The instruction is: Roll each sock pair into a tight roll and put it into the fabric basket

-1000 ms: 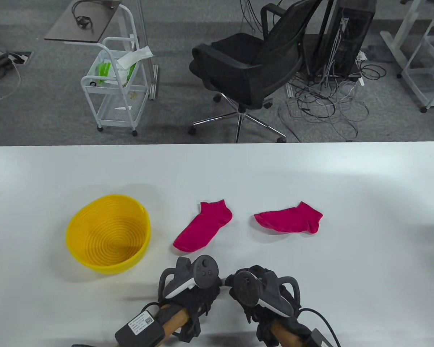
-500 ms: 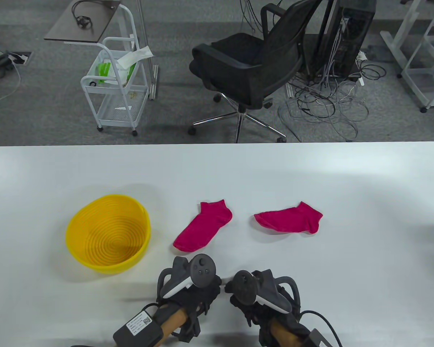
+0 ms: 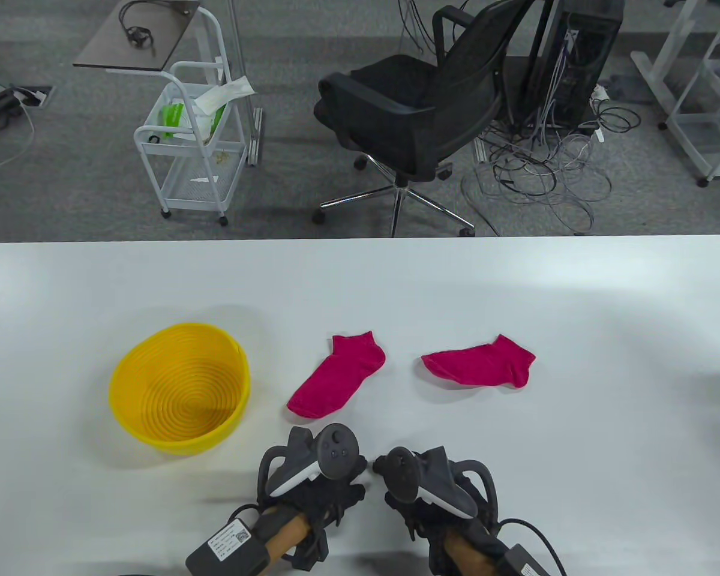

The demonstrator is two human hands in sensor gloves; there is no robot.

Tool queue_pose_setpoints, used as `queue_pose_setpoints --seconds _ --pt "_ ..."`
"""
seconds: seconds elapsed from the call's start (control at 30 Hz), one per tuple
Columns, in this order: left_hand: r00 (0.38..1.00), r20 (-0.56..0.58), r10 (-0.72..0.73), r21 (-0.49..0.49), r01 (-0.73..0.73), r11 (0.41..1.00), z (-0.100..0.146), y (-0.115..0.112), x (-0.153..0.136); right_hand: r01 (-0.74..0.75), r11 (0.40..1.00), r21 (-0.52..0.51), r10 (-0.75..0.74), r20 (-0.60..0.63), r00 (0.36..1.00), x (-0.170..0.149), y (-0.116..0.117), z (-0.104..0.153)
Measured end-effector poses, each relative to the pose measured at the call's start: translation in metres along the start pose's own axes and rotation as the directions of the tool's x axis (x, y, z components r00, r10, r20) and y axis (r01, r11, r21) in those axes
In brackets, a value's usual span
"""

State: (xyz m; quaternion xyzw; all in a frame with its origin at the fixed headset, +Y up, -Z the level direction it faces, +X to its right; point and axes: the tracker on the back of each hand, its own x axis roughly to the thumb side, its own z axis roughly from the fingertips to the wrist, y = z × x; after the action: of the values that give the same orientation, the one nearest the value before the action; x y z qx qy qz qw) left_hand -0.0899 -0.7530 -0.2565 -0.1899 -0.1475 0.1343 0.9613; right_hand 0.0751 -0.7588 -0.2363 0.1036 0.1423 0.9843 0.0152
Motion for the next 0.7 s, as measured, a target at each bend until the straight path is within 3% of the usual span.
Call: queue_pose_setpoints --seconds 0.47,0.7 --pt "1.0 0.002 0.028 -0.025 -0.028 0.999 -0.003 -0.002 0.0 0.069 0.997 0.016 -0.07 0.014 0.997 -0.005 -0.006 0.0" --pt "0.998 -0.002 0.056 -0.043 -0.056 0.998 -0.004 -0.002 -0.002 0.085 0.983 -0.161 -0.07 0.098 0.993 -0.003 -0.031 0.017"
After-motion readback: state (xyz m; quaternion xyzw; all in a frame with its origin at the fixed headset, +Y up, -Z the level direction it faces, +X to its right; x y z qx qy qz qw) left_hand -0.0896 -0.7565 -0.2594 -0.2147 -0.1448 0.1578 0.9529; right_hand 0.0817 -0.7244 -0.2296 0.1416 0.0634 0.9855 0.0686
